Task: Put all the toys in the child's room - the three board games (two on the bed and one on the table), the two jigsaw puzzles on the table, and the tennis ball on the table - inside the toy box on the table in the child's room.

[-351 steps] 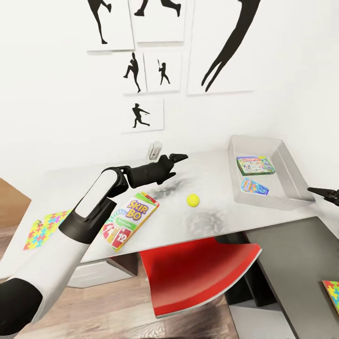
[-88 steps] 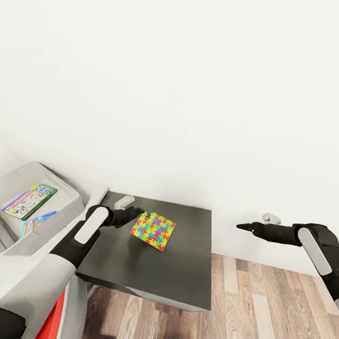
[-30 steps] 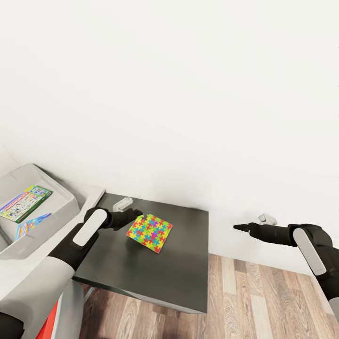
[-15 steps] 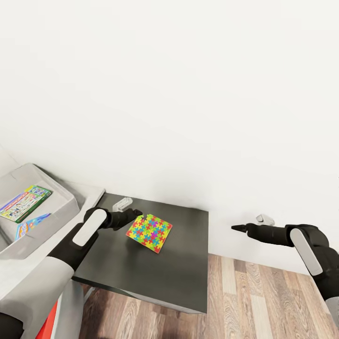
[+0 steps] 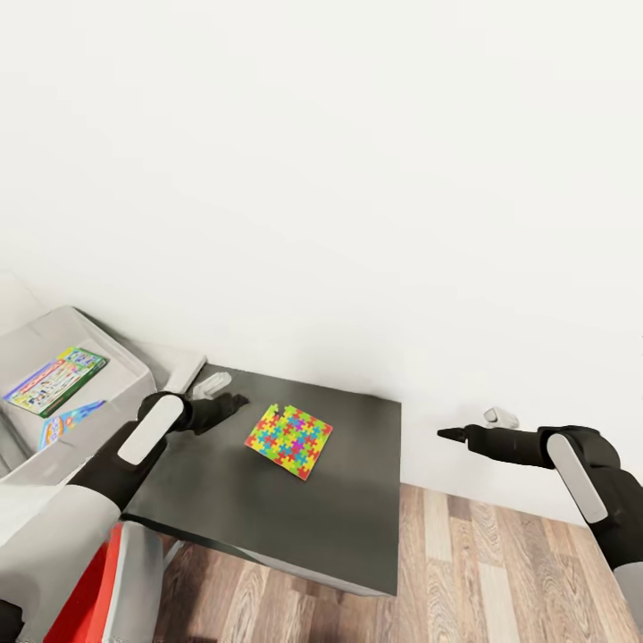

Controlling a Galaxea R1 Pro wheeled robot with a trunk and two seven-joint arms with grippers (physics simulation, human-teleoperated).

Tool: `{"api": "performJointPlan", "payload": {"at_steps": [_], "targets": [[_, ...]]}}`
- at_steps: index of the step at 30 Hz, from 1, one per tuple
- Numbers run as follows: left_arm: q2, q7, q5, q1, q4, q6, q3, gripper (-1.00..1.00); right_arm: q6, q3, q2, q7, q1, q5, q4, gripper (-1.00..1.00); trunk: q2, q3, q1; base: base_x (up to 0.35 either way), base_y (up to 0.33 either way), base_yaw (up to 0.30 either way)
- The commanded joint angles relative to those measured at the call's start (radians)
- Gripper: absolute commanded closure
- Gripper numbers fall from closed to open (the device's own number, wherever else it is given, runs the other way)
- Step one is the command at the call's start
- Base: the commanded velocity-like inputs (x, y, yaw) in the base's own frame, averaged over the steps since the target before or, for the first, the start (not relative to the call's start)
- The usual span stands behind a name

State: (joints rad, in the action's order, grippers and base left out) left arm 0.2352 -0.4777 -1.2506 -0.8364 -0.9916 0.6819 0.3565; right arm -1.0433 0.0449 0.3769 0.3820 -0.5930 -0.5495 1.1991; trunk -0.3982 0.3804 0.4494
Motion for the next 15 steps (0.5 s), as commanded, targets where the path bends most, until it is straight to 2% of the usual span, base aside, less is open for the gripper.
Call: {"api": "performJointPlan", "payload": {"at_steps": [1,4,5,8,9,10,15], "targets": [[0.014,-0.009,-0.010,-0.005,0.000,-0.010,-0.002,-1.00,-0.004,0.001,-0.001,0.010,-0.001,0.010,0.000,-1.00,-0.002,0.002,0.001,0.000,0.000,0.085],[0.039,-0.008,-0.004,-0.032,0.014,-0.028,-0.014,-1.00,-0.004,0.002,-0.001,0.011,-0.001,0.011,0.000,-1.00,-0.002,0.002,0.001,0.000,0.000,0.055],[0.039,-0.008,-0.004,-0.032,0.014,-0.028,-0.014,-1.00,-0.004,0.002,-0.001,0.011,-0.001,0.011,0.000,-1.00,-0.002,0.002,0.001,0.000,0.000,0.043],[0.049,-0.007,0.014,-0.083,0.068,-0.037,-0.016,-1.00,-0.004,0.004,-0.001,0.011,-0.001,0.012,0.000,-1.00,-0.002,0.002,0.001,0.000,0.000,0.028],[0.047,-0.007,0.034,-0.114,0.109,-0.040,-0.017,-1.00,-0.004,0.004,-0.001,0.011,-0.001,0.012,0.001,-1.00,-0.002,0.002,0.001,0.000,0.000,0.014],[0.047,-0.007,0.034,-0.114,0.109,-0.040,-0.017,-1.00,-0.004,0.004,-0.001,0.011,-0.001,0.012,0.001,-1.00,-0.002,0.002,0.001,0.000,0.000,0.014],[0.023,-0.003,0.086,-0.154,0.166,-0.041,-0.018,-1.00,-0.004,0.005,-0.001,0.011,-0.001,0.012,0.001,-1.00,-0.002,0.002,0.001,0.000,0.000,0.008]]}}
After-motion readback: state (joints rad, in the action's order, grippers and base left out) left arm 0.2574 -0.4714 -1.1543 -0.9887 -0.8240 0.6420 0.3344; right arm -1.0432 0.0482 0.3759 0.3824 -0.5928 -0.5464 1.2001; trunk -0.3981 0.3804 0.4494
